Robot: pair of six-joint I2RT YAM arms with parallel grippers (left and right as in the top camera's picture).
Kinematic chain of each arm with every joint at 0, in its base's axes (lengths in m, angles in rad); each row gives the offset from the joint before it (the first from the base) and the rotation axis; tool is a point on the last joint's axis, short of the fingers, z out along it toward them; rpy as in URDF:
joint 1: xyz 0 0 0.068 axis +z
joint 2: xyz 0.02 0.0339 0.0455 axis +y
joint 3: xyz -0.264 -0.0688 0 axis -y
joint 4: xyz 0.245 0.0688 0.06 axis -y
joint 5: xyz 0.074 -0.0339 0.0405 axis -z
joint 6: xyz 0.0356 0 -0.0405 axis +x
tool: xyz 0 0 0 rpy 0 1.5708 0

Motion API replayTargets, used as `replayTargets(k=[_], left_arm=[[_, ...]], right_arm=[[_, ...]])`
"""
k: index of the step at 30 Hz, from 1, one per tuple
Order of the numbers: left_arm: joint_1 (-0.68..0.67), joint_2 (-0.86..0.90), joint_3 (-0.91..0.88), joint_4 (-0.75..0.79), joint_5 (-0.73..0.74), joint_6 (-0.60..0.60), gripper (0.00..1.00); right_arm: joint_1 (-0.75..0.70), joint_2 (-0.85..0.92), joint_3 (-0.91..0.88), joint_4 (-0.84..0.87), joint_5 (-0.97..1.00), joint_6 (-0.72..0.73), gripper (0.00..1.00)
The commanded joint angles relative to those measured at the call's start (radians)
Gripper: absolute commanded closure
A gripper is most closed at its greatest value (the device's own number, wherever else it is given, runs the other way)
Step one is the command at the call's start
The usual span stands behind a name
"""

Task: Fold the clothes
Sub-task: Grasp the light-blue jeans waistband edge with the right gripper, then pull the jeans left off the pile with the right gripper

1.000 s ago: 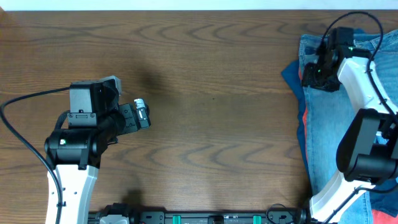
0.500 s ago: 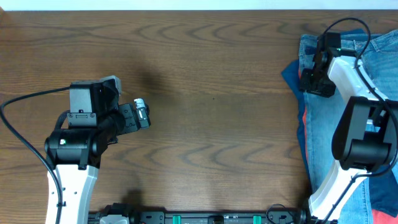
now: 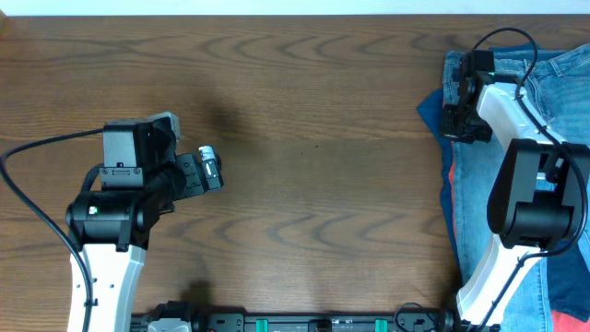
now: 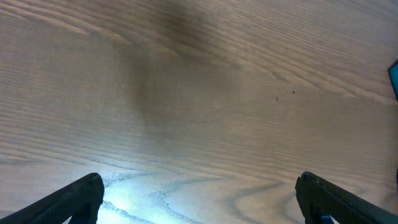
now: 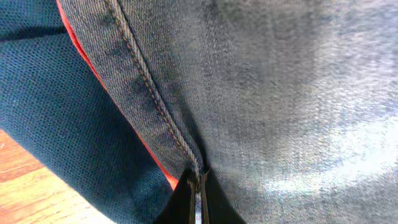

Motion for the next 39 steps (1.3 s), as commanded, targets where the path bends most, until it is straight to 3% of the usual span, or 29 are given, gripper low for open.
replayTargets(k=[1, 11, 18, 24, 29, 36, 37, 39], left_arm=[[0.005, -0.005, 0.021, 0.001, 0.002, -0.006, 0.00], [0.005, -0.005, 0.021, 0.001, 0.002, -0.006, 0.00], [0.005, -0.006, 0.021, 0.001, 0.002, -0.006, 0.00], [0.005, -0.026, 0.058, 0.000, 0.001, -0.006, 0.00], [0.005, -0.064, 0.156, 0.000, -0.011, -0.006, 0.00], [0.005, -0.114, 0.313, -0.034, -0.200, -0.006, 0.00], [0.005, -0.122, 0.332, -0.040, -0.240, -0.006, 0.01], [0.005, -0.135, 0.363, -0.048, -0.311, -0.006, 0.02]], right_arm=[[-0.036, -0.087, 0.013, -0.007, 0.013, 0.023, 0.99], [-0.132, -0.321, 0.013, 0.002, -0.106, 0.021, 0.99], [-0.120, -0.365, 0.013, 0.011, -0.118, 0.020, 0.99], [-0.053, -0.387, 0.065, 0.092, -0.357, -0.013, 0.99], [0.114, -0.395, 0.215, 0.114, -0.470, -0.013, 0.99], [0.601, -0.365, 0.254, 0.103, -0.388, -0.066, 0.98], [0.674, -0.349, 0.254, 0.086, -0.355, -0.074, 0.94], [0.798, -0.319, 0.254, 0.048, -0.271, -0.077, 0.61]])
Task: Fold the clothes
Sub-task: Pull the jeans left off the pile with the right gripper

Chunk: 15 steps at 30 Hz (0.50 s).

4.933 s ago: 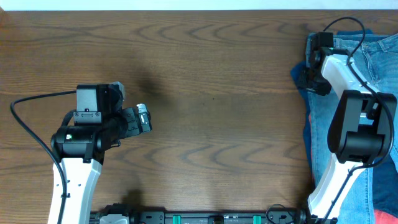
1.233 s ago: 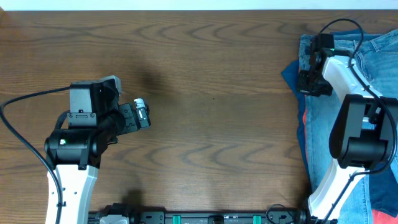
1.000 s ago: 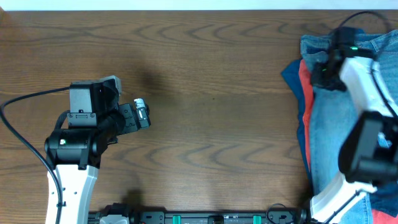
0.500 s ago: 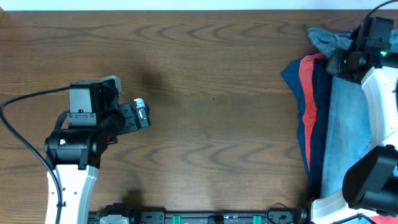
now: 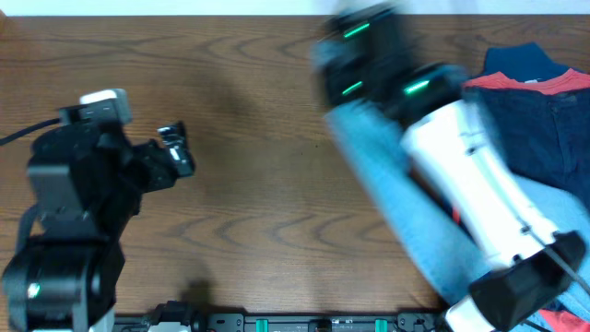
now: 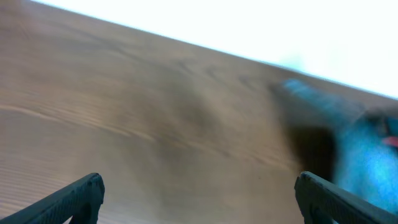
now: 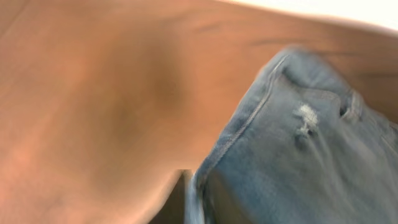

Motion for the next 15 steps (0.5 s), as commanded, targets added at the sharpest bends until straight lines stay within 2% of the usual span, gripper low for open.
replayTargets(k=[1, 4, 6, 9, 15], left_arm=[[0.005, -0.020, 0.058, -0.015, -0.175, -0.006, 0.02], [0.005, -0.032, 0.070, -0.015, -0.208, -0.005, 0.02], [0.005, -0.030, 0.069, -0.017, -0.210, -0.005, 0.02], [0.005, -0.011, 0.069, -0.017, -0.200, -0.005, 0.02], [0.003, 0.151, 0.068, -0.045, 0.042, 0.094, 0.02]], right_arm=[[0.185, 0.037, 0.022, -0.045, 0.106, -0.037, 0.53], [0.272, 0.051, 0.022, -0.072, 0.255, -0.009, 0.35], [0.277, 0.043, 0.024, -0.079, 0.302, 0.006, 0.31], [0.234, 0.003, 0.027, -0.098, 0.311, 0.047, 0.30], [0.068, -0.149, 0.027, -0.157, 0.291, 0.144, 0.30]])
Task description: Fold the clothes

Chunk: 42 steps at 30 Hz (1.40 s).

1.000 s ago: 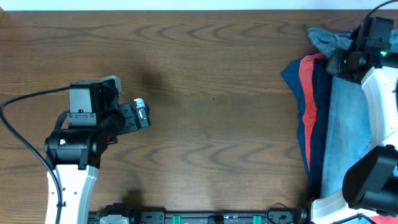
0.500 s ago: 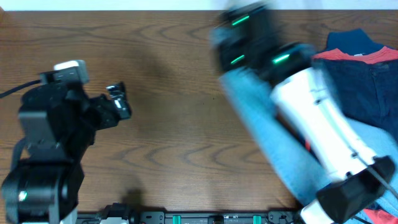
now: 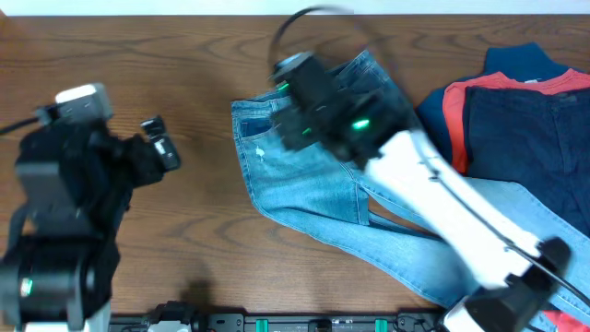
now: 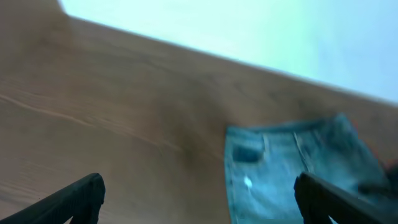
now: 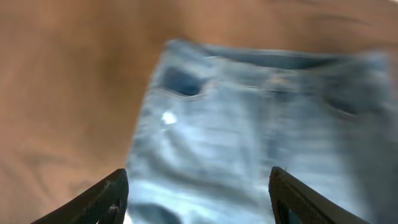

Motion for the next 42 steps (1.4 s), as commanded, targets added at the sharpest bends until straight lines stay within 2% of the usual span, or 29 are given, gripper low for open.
replayTargets(k=[1, 7, 11, 14, 19, 28, 31, 33, 35, 36, 37, 40, 42], left_arm=[[0.003, 0.142, 0.011, -0.025, 0.168, 0.090, 0.02], [0.002, 0.453, 0.011, -0.001, 0.227, 0.183, 0.01], [0.002, 0.664, 0.011, 0.093, 0.297, 0.259, 0.03], [0.002, 0.789, 0.011, 0.176, 0.332, 0.265, 0.05], [0.000, 0.937, 0.011, 0.322, 0.397, 0.297, 0.10], [-0.043, 1.107, 0.011, 0.475, 0.399, 0.297, 0.14], [-0.064, 1.129, 0.011, 0.490, 0.399, 0.297, 0.26], [-0.076, 1.139, 0.011, 0.497, 0.397, 0.297, 0.38], [-0.080, 1.151, 0.011, 0.502, 0.392, 0.297, 0.62], [-0.080, 1.154, 0.011, 0.500, 0.371, 0.296, 0.82], [-0.079, 1.154, 0.011, 0.491, 0.335, 0.293, 0.94], [-0.059, 1.125, 0.011, 0.468, 0.173, 0.222, 0.94], [-0.023, 1.075, 0.015, 0.441, 0.006, 0.134, 0.94]], right_arm=[[-0.103, -0.145, 0.023, -0.024, 0.012, 0.075, 0.30], [-0.269, -0.265, 0.023, -0.103, -0.077, 0.097, 0.30], [-0.349, -0.290, 0.023, -0.171, -0.102, 0.112, 0.31], [-0.381, -0.287, 0.022, -0.217, -0.113, 0.112, 0.32], [-0.395, -0.274, 0.022, -0.255, -0.112, 0.112, 0.32], [-0.397, -0.261, 0.022, -0.279, -0.111, 0.111, 0.32], [-0.398, -0.261, 0.022, -0.283, -0.098, 0.112, 0.32], [-0.398, -0.261, 0.021, -0.287, -0.079, 0.111, 0.33], [-0.398, -0.261, 0.021, -0.289, -0.075, 0.112, 0.33], [-0.398, -0.261, 0.021, -0.290, -0.073, 0.112, 0.33], [-0.398, -0.261, 0.021, -0.290, -0.070, 0.112, 0.34], [-0.400, -0.261, 0.021, -0.290, -0.058, 0.112, 0.34], [-0.400, -0.261, 0.021, -0.293, -0.045, 0.112, 0.34]])
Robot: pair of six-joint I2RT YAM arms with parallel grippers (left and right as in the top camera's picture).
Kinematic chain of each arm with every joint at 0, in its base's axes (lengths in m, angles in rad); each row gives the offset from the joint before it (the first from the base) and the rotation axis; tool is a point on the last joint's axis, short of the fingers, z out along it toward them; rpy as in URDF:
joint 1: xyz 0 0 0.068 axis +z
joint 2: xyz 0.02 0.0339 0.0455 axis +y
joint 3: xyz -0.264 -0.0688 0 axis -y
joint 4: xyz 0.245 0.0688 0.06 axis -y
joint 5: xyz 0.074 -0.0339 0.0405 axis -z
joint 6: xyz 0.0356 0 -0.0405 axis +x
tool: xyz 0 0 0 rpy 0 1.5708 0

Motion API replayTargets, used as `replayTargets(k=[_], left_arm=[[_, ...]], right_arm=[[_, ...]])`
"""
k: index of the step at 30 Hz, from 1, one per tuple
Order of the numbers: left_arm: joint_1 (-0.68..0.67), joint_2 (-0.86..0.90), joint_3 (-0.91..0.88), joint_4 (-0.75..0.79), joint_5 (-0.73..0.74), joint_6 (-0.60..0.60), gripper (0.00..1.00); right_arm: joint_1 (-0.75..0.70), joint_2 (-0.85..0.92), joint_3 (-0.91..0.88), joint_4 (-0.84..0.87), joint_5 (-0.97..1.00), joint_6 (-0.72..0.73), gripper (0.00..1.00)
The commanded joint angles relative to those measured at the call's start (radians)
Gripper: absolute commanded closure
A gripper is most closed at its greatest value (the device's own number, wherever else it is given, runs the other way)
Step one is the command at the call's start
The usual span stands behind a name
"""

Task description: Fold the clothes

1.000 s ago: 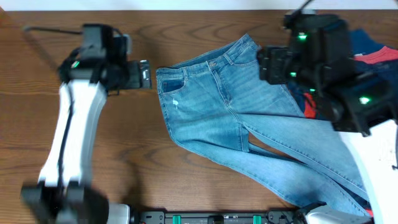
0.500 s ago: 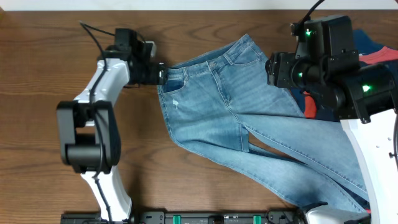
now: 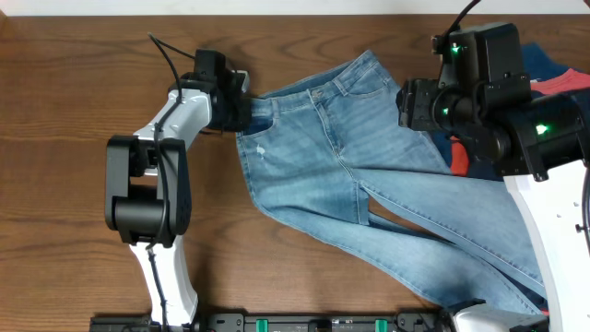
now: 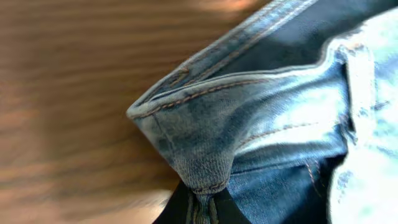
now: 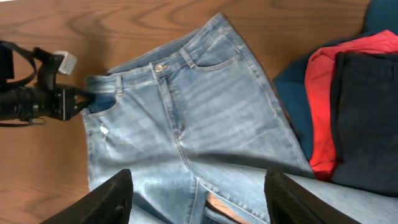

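Observation:
Light blue jeans (image 3: 341, 157) lie spread on the wooden table (image 3: 74, 231), waistband toward the back left, legs running to the front right. My left gripper (image 3: 241, 111) is shut on the waistband's left corner (image 4: 199, 168), pinching the denim fold between its fingers. My right gripper (image 5: 198, 205) is open, held high over the jeans (image 5: 186, 124) with nothing between its fingers (image 5: 106, 202).
A pile of other clothes sits at the back right: a dark blue garment (image 3: 539, 65), a red one (image 5: 323, 112) and a dark navy one (image 5: 367, 118). The jeans' legs reach under my right arm (image 3: 544, 212) toward the front right edge.
My left gripper was open, away at the left; now it is shut on the jeans' waistband corner. My right arm has moved from over the waistband to high at the right.
The jeans lay on the pile at the right with my right gripper shut on their edge. Then the right arm was over the table's middle, still holding them. Then the jeans lay spread mid-table with the right gripper open. Now the left gripper holds the waistband corner.

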Motion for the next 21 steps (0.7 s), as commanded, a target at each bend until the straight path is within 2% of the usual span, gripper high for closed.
replayTargets(k=[1, 5, 10, 13, 15, 18, 21], left_arm=[[0.080, -0.082, 0.010, -0.041, -0.345, -0.148, 0.94], [0.236, -0.234, 0.011, -0.092, -0.502, -0.227, 0.94], [0.506, -0.370, 0.010, -0.137, -0.477, -0.298, 0.93], [0.624, -0.393, 0.010, -0.155, -0.304, -0.300, 0.85], [0.678, -0.393, 0.010, -0.171, -0.184, -0.300, 0.70], [0.709, -0.394, 0.010, -0.205, -0.149, -0.289, 0.59], [0.711, -0.395, 0.010, -0.234, -0.148, -0.257, 0.57]], right_arm=[[-0.009, 0.005, 0.001, -0.009, 0.043, 0.013, 0.34], [-0.009, 0.005, 0.001, -0.017, 0.061, 0.013, 0.35], [-0.025, 0.005, 0.001, -0.018, 0.060, 0.013, 0.36], [-0.040, 0.008, 0.000, -0.017, 0.060, 0.013, 0.33], [-0.051, 0.016, 0.000, -0.018, 0.060, 0.013, 0.32], [-0.056, 0.044, -0.006, -0.027, 0.048, 0.013, 0.31], [-0.052, 0.093, -0.022, -0.045, 0.024, 0.013, 0.32]])
